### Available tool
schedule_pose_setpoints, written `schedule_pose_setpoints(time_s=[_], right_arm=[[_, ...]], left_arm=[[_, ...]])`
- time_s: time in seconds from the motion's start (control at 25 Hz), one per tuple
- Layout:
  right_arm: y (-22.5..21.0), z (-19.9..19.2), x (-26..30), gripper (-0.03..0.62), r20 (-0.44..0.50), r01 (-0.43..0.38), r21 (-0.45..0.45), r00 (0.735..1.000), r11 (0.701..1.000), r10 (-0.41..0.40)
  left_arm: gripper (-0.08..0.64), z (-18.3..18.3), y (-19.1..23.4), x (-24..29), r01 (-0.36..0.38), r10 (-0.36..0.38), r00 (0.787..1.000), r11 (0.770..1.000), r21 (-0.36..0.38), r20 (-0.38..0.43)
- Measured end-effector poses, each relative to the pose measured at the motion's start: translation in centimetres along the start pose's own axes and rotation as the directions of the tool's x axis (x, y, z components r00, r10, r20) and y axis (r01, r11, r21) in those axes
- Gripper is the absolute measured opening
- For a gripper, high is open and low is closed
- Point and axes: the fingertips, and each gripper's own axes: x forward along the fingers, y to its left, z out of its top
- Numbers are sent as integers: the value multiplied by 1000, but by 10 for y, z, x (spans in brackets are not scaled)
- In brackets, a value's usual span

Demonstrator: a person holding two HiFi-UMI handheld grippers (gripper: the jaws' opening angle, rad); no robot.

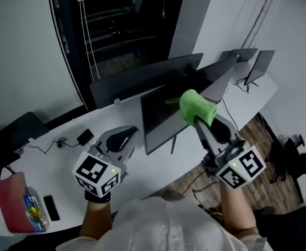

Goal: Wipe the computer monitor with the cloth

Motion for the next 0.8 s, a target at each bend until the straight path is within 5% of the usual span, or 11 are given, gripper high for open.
schedule_pose_setpoints(time_s=[0.24, 0.36, 0.8], right_arm=[[30, 47, 72, 72, 19, -214, -115, 976, 970, 218], [40, 49, 102, 72, 8, -284, -144, 957, 948, 289], [46, 8, 138, 72, -67, -406, -29, 912, 913, 404]], left_arm=[[31, 16, 10, 4, -58, 58, 998, 998, 35, 9], [103, 20, 16, 11, -105, 105, 994, 994, 44, -7], [115, 28, 32, 37, -206, 206, 978, 978, 11, 23]])
